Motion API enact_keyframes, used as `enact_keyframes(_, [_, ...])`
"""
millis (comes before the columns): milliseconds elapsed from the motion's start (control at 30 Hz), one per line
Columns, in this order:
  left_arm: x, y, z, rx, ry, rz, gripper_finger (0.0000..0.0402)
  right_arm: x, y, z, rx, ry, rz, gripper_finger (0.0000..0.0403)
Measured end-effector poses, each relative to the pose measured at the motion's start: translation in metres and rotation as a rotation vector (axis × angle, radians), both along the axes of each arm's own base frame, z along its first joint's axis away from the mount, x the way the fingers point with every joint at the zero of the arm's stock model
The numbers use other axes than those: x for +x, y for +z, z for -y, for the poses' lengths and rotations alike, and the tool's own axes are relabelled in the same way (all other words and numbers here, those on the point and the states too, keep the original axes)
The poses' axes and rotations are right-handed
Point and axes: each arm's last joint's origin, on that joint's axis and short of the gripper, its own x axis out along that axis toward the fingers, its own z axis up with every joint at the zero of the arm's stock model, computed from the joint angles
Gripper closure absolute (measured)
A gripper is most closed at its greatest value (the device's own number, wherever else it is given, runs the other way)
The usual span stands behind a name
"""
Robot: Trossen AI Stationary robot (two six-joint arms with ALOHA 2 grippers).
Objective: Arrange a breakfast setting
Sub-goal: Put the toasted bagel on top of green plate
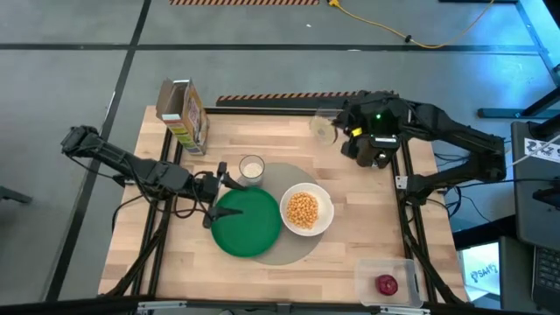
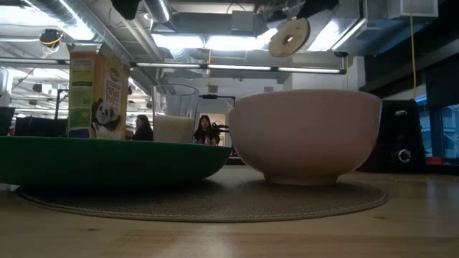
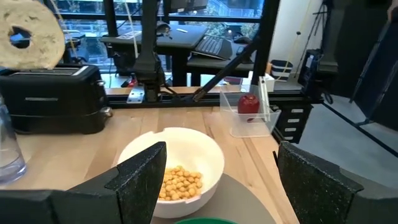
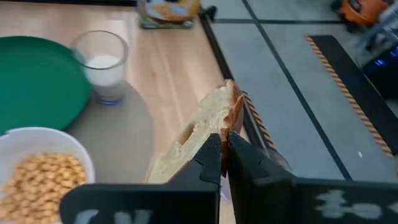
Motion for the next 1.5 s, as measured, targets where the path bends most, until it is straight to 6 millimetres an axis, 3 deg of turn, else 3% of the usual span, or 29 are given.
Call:
enact_keyframes(300, [-0.007,-0.001,0.016,-0.011,-0.013,-0.013,0.0109,0.041,-0.015,-0.025,0.023,0.151,0.016,0.04])
enact_keyframes(733, [-0.023,-0.008,0.042,-0.025,-0.002,-0.068,0.0109,0.106,-0.054,-0.07,0.054,0.33,0.012,0.04])
enact_keyframes(1033, [-0.026,-0.008,0.046,-0.022,-0.018,-0.068,0.0109,0.122,-0.077,-0.073,0.05,0.298,-0.062,0.04])
enact_keyframes(1267, [-0.027,-0.011,0.046,-0.003,-0.015,-0.093,0.0109,0.122,-0.079,-0.065,0.05,0.275,-0.078,0.04])
enact_keyframes(1500, [-0.027,-0.012,0.045,0.009,0.002,-0.103,0.0109,0.154,-0.104,-0.101,0.051,0.479,-0.029,0.04])
